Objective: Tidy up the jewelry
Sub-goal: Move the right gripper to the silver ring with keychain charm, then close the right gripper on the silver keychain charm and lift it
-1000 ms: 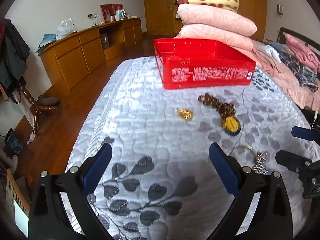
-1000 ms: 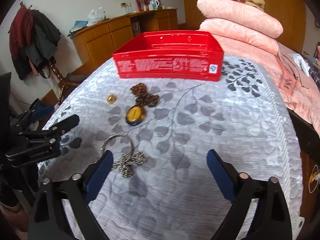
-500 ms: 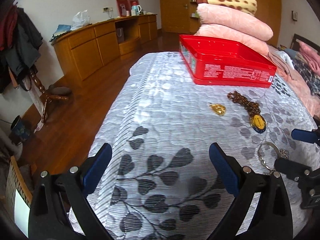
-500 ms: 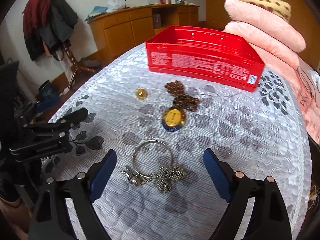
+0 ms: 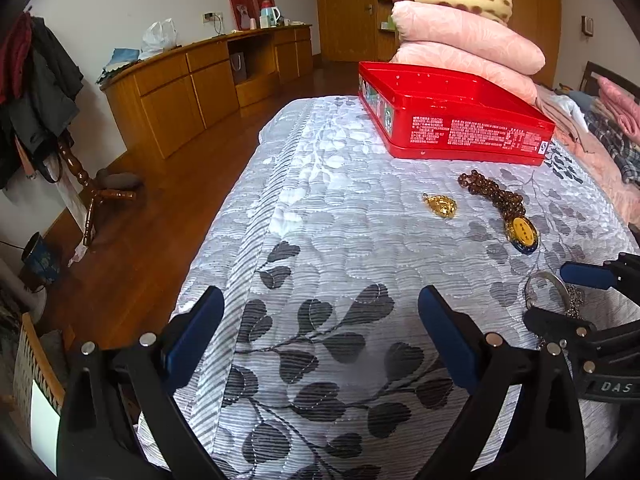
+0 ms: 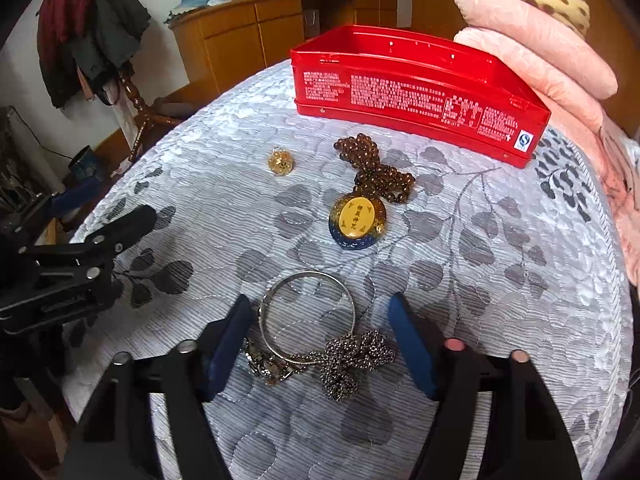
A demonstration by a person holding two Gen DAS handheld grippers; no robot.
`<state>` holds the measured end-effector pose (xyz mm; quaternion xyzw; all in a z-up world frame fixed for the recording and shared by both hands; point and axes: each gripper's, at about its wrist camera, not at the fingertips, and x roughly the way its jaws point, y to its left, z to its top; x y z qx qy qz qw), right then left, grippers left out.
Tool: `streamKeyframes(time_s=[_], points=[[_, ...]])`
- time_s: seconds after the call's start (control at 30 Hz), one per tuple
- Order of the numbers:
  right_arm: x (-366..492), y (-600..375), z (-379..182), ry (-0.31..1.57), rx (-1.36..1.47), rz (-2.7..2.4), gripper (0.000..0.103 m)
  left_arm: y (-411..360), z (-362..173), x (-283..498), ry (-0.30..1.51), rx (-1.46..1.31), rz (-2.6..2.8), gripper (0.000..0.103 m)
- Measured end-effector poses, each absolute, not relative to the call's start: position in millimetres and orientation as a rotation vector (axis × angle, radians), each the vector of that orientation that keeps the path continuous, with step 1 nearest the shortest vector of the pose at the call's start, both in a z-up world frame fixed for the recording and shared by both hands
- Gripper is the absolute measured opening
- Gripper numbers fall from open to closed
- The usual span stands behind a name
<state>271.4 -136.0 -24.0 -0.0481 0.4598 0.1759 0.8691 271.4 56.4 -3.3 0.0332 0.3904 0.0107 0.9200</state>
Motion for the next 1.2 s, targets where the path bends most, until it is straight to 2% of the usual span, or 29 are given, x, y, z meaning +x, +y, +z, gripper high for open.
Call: streamKeyframes(time_s=[0.03, 0.07, 0.53, 0.83, 1.2], points=[[270.7, -135.5, -23.2, 0.960, -0.098, 0.379, 0.050, 56.4, -3.7, 271.6, 0.803, 0.068, 0.022, 0.095], [270.2, -135.0, -22.7, 0.961, -0.099, 0.385, 0.048, 56.4, -3.8, 271.5, 0.803, 0.066, 0.021, 0.095], [270.1, -183.0, 16.6, 0.885, 0.000, 0.344, 0.048, 31.9, -2.0, 270.7, 0.803, 0.070, -0.043, 0.095], [269.8, -233.8, 7.1, 0.910, 0.059, 0.241, 0.048, -8.4, -2.7, 270.1, 0.809, 0.109, -0.142, 0.095], [253.1, -223.8, 0.1, 0.929, 0.020, 0.336, 0.049, -20.4, -7.3, 275.6, 0.828, 0.115, -0.156, 0.095]])
